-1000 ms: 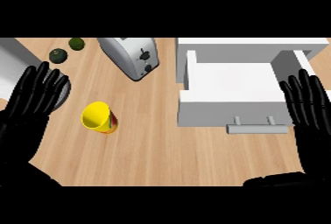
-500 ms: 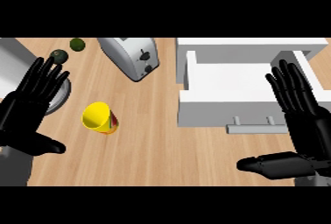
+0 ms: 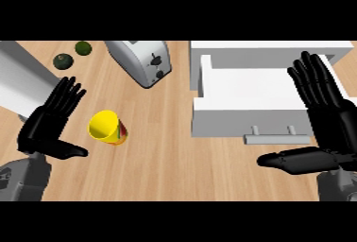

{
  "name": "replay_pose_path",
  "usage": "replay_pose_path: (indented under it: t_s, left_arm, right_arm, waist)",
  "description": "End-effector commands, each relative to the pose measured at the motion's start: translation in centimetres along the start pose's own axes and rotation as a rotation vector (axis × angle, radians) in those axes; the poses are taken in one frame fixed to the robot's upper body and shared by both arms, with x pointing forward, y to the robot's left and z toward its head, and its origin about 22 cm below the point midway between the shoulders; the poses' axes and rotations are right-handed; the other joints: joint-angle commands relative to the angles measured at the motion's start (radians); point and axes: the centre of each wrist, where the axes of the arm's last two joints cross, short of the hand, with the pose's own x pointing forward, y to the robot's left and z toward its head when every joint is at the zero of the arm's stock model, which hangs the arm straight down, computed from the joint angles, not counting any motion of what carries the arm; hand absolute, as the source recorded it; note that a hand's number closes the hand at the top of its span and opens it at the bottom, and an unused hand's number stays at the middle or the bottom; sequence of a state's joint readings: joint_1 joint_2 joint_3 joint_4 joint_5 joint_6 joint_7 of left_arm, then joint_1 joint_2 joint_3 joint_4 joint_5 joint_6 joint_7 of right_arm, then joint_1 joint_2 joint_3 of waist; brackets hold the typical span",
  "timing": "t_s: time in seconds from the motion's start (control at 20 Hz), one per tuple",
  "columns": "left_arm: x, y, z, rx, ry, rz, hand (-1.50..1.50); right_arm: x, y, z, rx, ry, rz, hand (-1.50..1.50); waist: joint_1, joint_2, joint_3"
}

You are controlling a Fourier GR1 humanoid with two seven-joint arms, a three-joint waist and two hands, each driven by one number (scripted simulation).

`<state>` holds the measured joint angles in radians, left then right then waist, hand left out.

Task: Pick up the cup, place it into the drawer and close the drawer

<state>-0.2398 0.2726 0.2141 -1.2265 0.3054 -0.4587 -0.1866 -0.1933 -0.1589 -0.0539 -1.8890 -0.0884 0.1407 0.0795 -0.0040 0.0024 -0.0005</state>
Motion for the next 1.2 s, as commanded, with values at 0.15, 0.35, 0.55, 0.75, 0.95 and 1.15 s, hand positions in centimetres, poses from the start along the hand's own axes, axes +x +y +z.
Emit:
replay_pose_path:
  t_s: [0.15, 0.35, 0.55, 0.75, 0.95, 1.15]
  left_arm:
    - [-4.1, 2.3, 0.6, 0.038, 0.065, -0.045, -1.50]
    - [-7.2, 3.0, 2.4, 0.061, 0.095, -0.032, -1.50]
    - [-8.5, 2.8, 0.7, 0.059, 0.109, -0.046, -1.50]
    - [-10.4, 3.6, 3.1, 0.065, 0.108, -0.088, -1.50]
    - [-11.3, 3.3, 3.7, 0.090, 0.096, -0.068, -1.50]
    - [-10.4, 3.7, 2.1, 0.111, 0.066, -0.075, -1.50]
  right_arm:
    - [0.4, 0.3, 0.3, 0.004, -0.013, 0.025, -1.50]
    - [1.9, -0.7, -1.5, 0.007, -0.018, 0.013, -1.50]
    - [0.0, -1.2, -0.5, 0.019, -0.011, -0.010, -1.50]
    - [0.0, -0.1, -1.9, -0.007, -0.024, -0.002, -1.50]
    - [0.3, -0.8, -2.0, 0.005, -0.034, 0.017, -1.50]
    - [1.3, -0.3, -2.0, 0.015, -0.039, 0.001, -1.50]
  waist:
    - [-0.004, -0.001, 0.000]
    - [-0.006, 0.001, -0.001]
    - [-0.011, 0.002, -0.001]
    - [-0.016, 0.006, -0.002]
    - [-0.017, 0.006, -0.002]
    - [-0.031, 0.011, -0.004]
